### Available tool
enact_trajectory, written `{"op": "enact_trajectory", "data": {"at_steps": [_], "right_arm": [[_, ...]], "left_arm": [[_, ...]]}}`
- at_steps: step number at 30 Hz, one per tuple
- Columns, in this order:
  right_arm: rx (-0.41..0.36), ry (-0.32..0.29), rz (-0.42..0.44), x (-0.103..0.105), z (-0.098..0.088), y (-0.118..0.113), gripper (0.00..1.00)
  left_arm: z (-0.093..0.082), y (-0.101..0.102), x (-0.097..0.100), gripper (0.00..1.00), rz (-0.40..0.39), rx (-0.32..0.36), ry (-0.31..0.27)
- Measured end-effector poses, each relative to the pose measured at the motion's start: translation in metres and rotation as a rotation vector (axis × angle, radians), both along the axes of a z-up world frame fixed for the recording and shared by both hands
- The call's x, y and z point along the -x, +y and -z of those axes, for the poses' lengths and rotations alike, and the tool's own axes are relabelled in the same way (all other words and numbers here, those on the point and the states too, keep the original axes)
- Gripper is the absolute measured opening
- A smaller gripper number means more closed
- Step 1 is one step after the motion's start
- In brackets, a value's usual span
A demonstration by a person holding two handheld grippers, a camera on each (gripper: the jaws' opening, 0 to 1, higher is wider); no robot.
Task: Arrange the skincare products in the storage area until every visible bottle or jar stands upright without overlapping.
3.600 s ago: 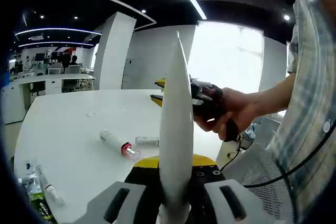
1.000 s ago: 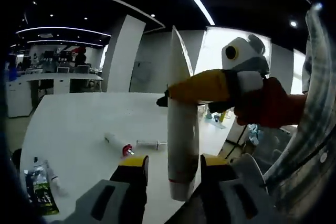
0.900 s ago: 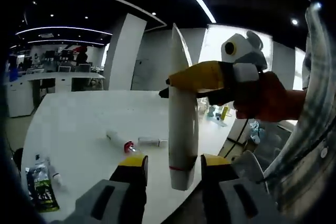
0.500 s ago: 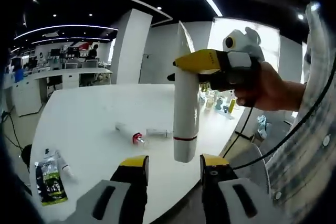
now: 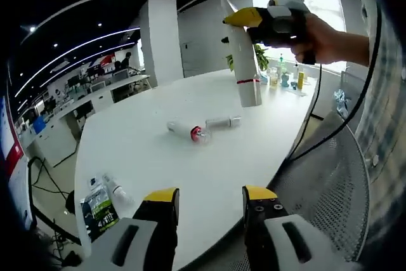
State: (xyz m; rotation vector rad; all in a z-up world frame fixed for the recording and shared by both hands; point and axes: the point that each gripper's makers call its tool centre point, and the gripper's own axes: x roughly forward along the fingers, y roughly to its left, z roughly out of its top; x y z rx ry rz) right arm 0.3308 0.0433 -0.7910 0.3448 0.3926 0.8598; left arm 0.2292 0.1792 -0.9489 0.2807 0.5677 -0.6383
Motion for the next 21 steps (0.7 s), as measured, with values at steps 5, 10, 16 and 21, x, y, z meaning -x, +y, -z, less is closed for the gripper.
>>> {"op": "enact_trajectory", "data": {"at_steps": [5,10,16,21], "right_arm": [[0.002,-0.002,0.02,-0.009,0.009,-0.016,0.28],[0.015,-0.008,0.001,-0.018,0.015,-0.019,0.28],[0.029,-0.022,-0.026,-0.029,0.015,-0.017,0.29],[0.03,-0.029,-0.04,-0.037,0.015,-0.013,0.29]], "left_arm": [[-0.001,0.003,-0.011,0.4,-0.023,-0.028,-0.039],[0.009,0.022,-0.034,0.41,-0.14,-0.028,-0.022],[0.015,0.017,-0.045,0.41,-0.154,-0.015,0.014],[0.026,0.013,-0.04,0.41,-0.125,-0.071,0.018]]}}
